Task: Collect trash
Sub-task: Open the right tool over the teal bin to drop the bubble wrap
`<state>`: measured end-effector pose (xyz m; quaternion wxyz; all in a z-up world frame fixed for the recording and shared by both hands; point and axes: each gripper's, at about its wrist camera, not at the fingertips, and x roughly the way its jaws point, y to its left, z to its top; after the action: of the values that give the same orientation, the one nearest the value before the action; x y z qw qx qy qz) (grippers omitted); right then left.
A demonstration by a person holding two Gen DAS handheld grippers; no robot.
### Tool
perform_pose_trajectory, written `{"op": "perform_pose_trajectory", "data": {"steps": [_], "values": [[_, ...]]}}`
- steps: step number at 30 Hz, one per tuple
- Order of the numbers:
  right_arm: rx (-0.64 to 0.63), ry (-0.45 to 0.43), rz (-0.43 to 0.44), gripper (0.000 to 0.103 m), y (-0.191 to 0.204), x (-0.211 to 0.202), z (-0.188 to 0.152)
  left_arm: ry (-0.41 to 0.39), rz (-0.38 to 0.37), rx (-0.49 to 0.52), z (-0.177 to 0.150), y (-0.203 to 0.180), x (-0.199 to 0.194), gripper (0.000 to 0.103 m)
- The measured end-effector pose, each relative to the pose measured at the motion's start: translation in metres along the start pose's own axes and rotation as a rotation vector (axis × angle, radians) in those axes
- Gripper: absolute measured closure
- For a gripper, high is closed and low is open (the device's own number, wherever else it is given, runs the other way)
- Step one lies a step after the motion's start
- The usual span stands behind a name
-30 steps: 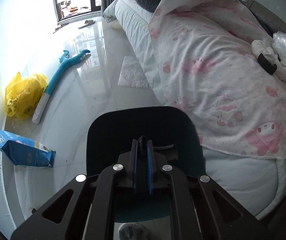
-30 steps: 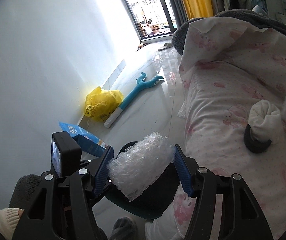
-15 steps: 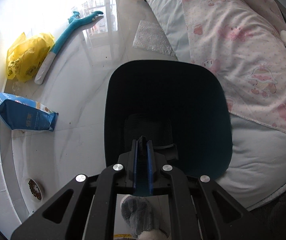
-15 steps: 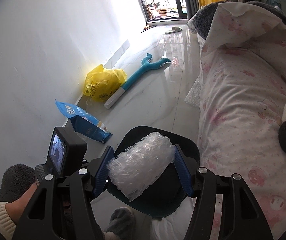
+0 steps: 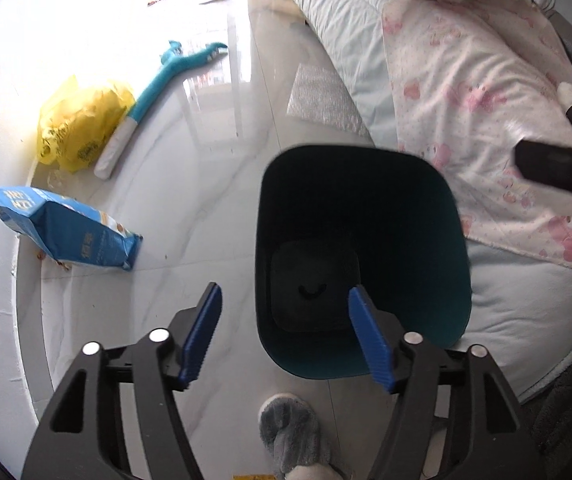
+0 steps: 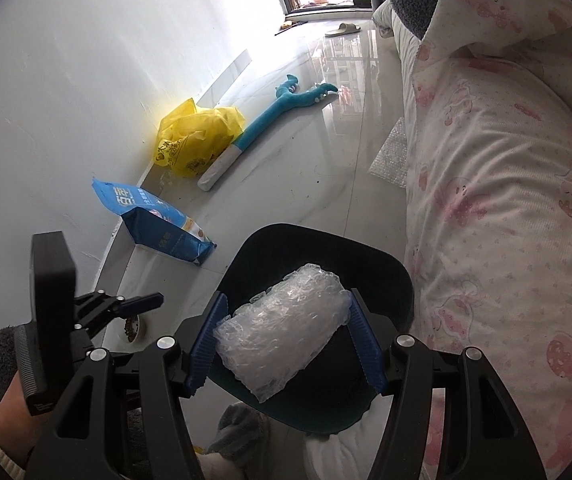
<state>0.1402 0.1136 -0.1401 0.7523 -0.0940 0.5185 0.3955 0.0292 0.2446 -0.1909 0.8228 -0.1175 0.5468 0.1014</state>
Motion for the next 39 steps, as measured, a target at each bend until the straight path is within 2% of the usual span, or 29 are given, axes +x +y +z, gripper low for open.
{"op": "perform_pose_trajectory", "data": {"steps": [4, 16, 20, 22, 31, 33, 35, 39], "values": [[0.018, 0.026, -0.014, 0.041, -0.005, 0.016, 0.001, -0.092, 0.002, -0.018, 0.003, 0.010, -0.024, 0.022], [0.043, 0.141, -0.063, 0.041, -0.013, 0.075, -0.006, -0.381, 0.002, -0.035, 0.009, 0.022, -0.093, 0.017], [0.035, 0.180, -0.088, 0.041, -0.012, 0.090, -0.012, -0.444, 0.010, -0.012, 0.008, 0.017, -0.111, 0.015], [0.035, 0.200, -0.104, 0.041, -0.012, 0.096, -0.015, -0.488, 0.015, 0.005, 0.006, 0.014, -0.123, 0.011], [0.012, 0.271, -0.147, 0.041, -0.011, 0.118, -0.026, -0.621, 0.043, 0.004, -0.002, 0.015, -0.162, 0.011], [0.002, 0.288, -0.156, 0.038, -0.008, 0.119, -0.028, -0.641, 0.031, -0.017, -0.004, 0.019, -0.169, 0.010], [-0.005, 0.295, -0.175, 0.027, -0.007, 0.119, -0.028, -0.659, 0.010, -0.049, -0.006, 0.021, -0.177, 0.009], [0.006, 0.281, -0.172, 0.024, -0.008, 0.112, -0.030, -0.690, -0.012, -0.087, -0.009, 0.024, -0.191, 0.008]]}}
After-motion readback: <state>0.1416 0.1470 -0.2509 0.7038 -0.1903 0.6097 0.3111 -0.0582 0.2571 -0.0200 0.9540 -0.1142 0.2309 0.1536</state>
